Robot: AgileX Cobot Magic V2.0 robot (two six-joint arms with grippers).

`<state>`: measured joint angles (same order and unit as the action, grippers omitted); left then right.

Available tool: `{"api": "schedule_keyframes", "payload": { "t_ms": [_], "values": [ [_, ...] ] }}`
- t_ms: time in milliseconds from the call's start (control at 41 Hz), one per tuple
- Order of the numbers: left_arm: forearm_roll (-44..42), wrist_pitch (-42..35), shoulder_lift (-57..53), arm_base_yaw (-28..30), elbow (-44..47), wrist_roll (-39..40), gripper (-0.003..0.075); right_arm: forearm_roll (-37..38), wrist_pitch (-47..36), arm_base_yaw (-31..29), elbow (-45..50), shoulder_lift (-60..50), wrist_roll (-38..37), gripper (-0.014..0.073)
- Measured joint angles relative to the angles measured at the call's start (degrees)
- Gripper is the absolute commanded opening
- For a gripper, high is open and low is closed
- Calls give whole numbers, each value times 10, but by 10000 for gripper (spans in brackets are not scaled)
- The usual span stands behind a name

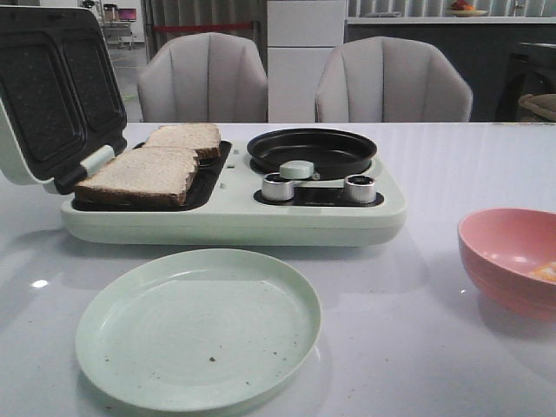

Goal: Make breakfast with bread and shrimp

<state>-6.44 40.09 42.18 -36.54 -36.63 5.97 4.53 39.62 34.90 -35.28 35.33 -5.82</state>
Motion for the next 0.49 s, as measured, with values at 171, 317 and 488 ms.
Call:
{"api": "schedule_keyframes", "payload": {
  "t_ms": [171, 317, 488],
  "values": [
    [2, 92, 67, 0, -51, 0, 410, 0, -2, 0, 0, -1, -1, 492],
    [10, 119, 152, 0, -93, 0, 288, 0, -3, 0, 0, -1, -1, 492],
    [37, 118, 241, 0, -126, 0, 91, 0, -3, 0, 0, -1, -1, 492]
  ]
}}
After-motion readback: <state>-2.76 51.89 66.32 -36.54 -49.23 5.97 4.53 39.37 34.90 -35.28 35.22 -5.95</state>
